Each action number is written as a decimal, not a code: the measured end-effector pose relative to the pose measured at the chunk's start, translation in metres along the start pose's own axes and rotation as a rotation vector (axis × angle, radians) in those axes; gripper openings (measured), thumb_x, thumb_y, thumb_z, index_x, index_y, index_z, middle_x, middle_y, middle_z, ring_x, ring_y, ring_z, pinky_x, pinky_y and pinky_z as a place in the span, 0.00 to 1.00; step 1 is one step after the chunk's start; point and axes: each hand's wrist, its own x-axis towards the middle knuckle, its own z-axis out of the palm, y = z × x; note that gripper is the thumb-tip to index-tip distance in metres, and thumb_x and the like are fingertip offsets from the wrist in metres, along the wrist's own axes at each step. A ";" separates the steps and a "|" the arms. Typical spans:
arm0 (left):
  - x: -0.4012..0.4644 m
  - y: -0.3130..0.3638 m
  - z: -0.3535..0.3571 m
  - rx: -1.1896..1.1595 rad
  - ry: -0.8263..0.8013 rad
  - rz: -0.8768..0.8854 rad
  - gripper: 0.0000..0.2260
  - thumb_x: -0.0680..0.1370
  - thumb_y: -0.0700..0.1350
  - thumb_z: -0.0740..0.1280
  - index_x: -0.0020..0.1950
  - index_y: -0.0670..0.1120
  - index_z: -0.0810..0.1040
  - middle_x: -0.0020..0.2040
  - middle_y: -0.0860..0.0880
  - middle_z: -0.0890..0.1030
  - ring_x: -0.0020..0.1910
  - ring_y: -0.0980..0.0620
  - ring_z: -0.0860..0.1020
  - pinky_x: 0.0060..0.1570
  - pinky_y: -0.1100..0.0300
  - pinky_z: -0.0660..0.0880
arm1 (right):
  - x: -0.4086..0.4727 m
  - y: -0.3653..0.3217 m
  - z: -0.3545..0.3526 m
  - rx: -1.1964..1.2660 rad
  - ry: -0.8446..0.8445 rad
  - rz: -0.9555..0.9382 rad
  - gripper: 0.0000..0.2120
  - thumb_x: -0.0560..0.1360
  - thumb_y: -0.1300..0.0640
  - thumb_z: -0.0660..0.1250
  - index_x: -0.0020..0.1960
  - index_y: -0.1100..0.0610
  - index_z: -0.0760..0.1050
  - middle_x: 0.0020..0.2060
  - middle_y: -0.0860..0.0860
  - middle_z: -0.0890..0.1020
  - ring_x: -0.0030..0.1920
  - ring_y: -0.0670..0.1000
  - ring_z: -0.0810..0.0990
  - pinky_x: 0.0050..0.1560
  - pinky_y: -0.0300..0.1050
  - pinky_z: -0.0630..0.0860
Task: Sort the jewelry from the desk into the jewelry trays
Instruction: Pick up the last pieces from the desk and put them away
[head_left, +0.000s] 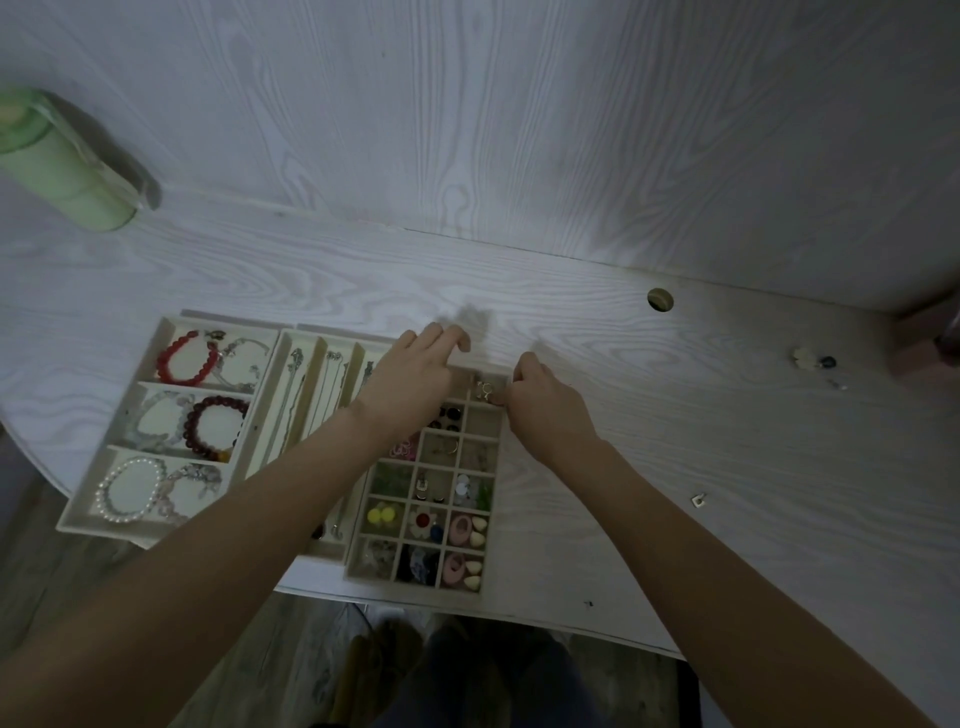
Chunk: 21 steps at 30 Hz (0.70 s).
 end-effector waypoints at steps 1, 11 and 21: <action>-0.002 0.000 0.001 -0.006 0.006 -0.012 0.15 0.72 0.36 0.64 0.56 0.48 0.81 0.70 0.48 0.62 0.67 0.49 0.61 0.61 0.57 0.61 | 0.000 0.000 0.001 0.001 0.001 0.003 0.08 0.78 0.64 0.61 0.56 0.62 0.75 0.53 0.56 0.68 0.51 0.55 0.69 0.37 0.45 0.64; 0.002 0.003 0.005 -0.048 0.060 0.050 0.26 0.72 0.33 0.62 0.67 0.53 0.73 0.70 0.46 0.63 0.67 0.47 0.63 0.60 0.54 0.64 | -0.002 -0.003 -0.006 0.104 -0.028 0.033 0.05 0.78 0.65 0.59 0.52 0.61 0.73 0.58 0.58 0.70 0.47 0.56 0.69 0.41 0.46 0.65; 0.009 0.009 0.008 0.032 0.031 0.065 0.16 0.75 0.39 0.62 0.59 0.49 0.80 0.70 0.47 0.64 0.66 0.47 0.64 0.60 0.55 0.63 | -0.002 -0.003 -0.002 -0.001 0.005 0.024 0.08 0.78 0.64 0.60 0.56 0.61 0.74 0.54 0.56 0.68 0.44 0.52 0.63 0.37 0.45 0.64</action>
